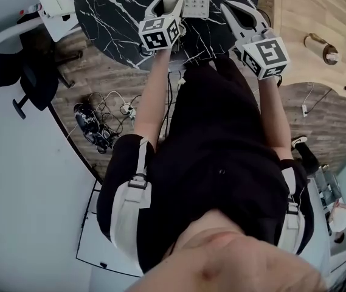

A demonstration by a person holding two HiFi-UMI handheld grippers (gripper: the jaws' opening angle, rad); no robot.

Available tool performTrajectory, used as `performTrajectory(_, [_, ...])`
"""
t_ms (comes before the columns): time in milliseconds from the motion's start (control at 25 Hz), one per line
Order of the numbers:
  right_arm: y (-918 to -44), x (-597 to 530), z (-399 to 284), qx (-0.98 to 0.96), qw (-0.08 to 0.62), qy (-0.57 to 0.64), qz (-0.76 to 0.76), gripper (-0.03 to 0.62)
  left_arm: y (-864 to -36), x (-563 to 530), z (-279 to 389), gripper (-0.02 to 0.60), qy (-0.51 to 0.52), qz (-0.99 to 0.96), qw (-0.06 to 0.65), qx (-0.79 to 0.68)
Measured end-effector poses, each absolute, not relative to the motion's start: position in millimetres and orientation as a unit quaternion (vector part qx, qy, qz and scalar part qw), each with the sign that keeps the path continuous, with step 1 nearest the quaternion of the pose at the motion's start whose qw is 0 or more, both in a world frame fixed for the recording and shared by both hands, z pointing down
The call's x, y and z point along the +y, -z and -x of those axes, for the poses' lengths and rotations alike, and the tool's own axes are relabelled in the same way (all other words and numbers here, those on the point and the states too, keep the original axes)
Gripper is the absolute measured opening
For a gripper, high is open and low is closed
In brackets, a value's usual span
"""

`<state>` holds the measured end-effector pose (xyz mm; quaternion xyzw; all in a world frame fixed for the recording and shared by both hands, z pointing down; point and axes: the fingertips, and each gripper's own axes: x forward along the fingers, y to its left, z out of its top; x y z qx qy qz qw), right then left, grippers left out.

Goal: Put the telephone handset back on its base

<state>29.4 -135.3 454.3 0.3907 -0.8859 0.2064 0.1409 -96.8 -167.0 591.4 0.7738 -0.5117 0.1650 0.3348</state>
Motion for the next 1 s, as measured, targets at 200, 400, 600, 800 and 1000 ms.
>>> performTrajectory(200, [-463.4, -134.8, -29.5, -0.879, 0.15, -0.212, -0.4, 0.031, -616.5, -173.3, 99.1, 0.224, -0.175, -0.759, 0.355, -0.518])
performTrajectory(400, [-469.5, -134.2, -26.9, -0.874, 0.155, -0.218, -0.405, 0.031, -638.7, -176.6, 101.7, 0.224, -0.192, -0.746, 0.365, -0.523])
performTrajectory(600, [-473.4, -133.5, -27.5, -0.87, 0.157, -0.225, -0.41, 0.031, -659.3, -179.2, 100.3, 0.224, -0.21, -0.736, 0.368, -0.528])
performTrajectory(800, [-476.0, -136.0, -27.5, -0.868, 0.158, -0.229, -0.411, 0.031, -672.4, -184.2, 98.7, 0.224, -0.223, -0.728, 0.365, -0.535])
performTrajectory(1000, [-478.8, -135.8, -30.6, -0.866, 0.16, -0.234, -0.412, 0.031, -681.7, -187.9, 99.3, 0.224, -0.231, -0.724, 0.362, -0.54])
